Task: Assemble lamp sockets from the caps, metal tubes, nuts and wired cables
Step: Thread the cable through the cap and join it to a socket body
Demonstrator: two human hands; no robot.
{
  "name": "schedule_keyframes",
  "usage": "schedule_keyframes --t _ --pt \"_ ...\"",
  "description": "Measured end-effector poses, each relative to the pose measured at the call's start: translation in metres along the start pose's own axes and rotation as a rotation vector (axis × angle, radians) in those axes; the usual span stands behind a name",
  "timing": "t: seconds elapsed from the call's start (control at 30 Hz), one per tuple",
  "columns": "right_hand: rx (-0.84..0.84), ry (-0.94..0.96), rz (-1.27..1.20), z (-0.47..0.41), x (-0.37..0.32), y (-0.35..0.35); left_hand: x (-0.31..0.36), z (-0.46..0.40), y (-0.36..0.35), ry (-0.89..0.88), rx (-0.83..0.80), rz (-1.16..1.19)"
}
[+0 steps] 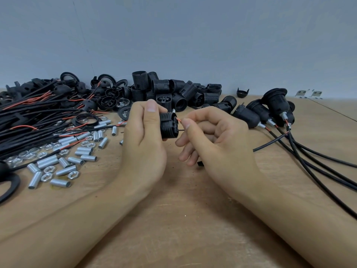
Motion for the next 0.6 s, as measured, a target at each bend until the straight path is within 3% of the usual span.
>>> schedule_keyframes --t 0.27,0.6 --pt "-0.022 0.002 -0.010 0.0004 -0.0021 -0.0013 -0.0063 -0.0033 -0.0021 0.187 -0.064 0.299" --pt "-0.022 -0.062 -0.047 -0.0011 -0.0026 0.0012 -0.0008 -0.0013 -0.0017 0.071 -0.057 0.162"
Point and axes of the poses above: each hand's wrist, its own z-axis away from the middle knuckle, its own y-axis out of the back of the hand, x = y × z, the point moved 3 cm from there along -z, towards the middle knuckle
